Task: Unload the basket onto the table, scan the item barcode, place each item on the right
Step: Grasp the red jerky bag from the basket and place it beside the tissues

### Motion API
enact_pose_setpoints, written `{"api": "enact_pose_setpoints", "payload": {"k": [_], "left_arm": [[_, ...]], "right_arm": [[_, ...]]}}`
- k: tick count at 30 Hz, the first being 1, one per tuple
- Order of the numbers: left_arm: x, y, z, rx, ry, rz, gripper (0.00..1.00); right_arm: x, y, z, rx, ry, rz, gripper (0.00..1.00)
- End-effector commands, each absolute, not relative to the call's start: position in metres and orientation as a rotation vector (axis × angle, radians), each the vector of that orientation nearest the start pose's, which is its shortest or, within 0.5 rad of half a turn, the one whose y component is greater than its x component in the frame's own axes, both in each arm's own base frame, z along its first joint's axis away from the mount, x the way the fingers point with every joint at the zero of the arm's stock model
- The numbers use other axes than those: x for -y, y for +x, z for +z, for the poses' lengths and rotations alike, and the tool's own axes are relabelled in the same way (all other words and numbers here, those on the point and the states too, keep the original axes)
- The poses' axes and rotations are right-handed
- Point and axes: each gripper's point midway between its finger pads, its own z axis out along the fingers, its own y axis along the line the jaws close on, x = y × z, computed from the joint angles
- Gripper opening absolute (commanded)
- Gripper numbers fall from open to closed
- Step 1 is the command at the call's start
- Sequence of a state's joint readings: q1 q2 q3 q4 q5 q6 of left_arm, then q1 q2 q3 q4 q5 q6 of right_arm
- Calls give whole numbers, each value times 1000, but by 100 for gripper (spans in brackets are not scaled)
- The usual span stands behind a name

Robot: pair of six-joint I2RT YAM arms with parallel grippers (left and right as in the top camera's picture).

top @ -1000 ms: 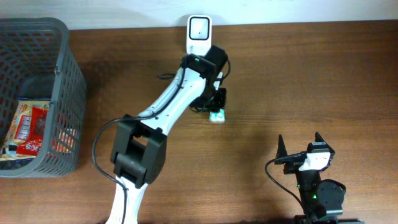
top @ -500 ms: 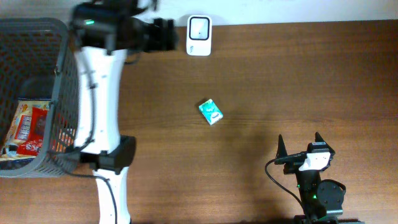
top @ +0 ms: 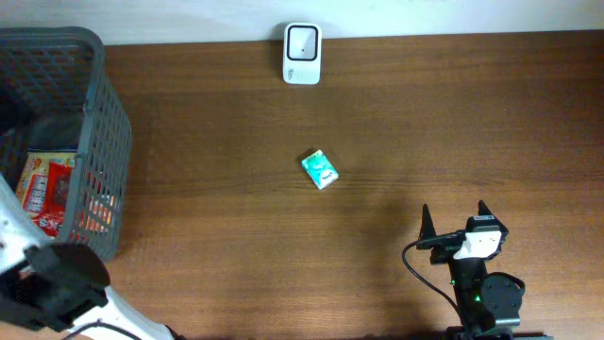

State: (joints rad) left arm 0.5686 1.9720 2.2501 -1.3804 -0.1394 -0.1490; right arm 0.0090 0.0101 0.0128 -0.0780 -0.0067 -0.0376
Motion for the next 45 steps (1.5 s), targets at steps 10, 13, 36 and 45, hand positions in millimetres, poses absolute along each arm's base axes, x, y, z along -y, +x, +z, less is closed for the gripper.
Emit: {"api": "enact_pose_setpoints", "payload": {"k": [10, 13, 36, 45], "left_arm": [[-261, 346, 84, -2734, -953, 97, 76], [-262, 342, 76, -2740, -958, 126, 76], [40, 357, 458, -2036, -228, -785, 0], [192, 423, 209, -2685, -114, -133, 0]], "right_arm": [[-1, 246, 155, -1650, -40, -31, 98], [-1, 246, 155, -1650, -40, -31, 99], [-1, 246, 155, -1650, -40, -31, 98], [-1, 246, 155, -1650, -40, -31, 99]]}}
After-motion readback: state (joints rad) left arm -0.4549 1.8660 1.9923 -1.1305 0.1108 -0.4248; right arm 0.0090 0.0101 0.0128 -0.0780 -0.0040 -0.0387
